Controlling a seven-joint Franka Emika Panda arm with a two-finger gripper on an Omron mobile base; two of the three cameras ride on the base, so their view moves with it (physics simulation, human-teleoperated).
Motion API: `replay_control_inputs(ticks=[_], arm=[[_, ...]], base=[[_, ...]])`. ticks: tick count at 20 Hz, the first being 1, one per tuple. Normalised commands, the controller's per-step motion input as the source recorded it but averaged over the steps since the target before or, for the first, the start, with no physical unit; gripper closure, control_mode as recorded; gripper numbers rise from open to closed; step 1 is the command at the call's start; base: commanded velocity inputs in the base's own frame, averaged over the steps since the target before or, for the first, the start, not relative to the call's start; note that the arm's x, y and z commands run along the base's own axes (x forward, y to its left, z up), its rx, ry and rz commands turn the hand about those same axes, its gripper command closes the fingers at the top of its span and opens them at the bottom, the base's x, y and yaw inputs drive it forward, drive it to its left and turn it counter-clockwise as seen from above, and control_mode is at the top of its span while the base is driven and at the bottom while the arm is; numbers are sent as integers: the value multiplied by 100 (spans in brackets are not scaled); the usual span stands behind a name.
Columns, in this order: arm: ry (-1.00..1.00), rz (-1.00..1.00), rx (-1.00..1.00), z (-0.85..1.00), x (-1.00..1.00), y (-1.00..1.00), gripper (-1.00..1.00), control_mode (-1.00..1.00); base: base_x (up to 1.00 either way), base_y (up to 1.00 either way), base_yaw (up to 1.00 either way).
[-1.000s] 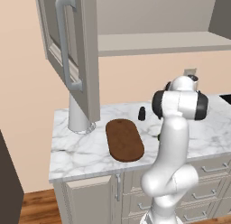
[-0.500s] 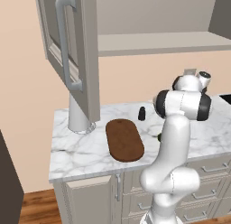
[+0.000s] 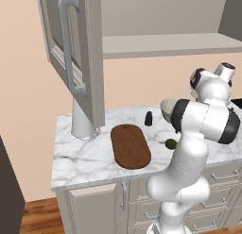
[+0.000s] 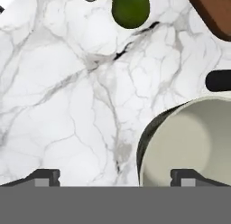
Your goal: Open the cabinet. Place the bowl and condiment on the counter. Then place the lime and garlic on the cutting board.
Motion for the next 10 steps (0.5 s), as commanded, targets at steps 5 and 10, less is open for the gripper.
replay_control_inputs(ticks=[5,10], arm=[[1,13,0,23,-100,72,-100,-100],[7,10,0,13,-100,79,-100,-100]], base=[[0,0,0],[0,0,0]])
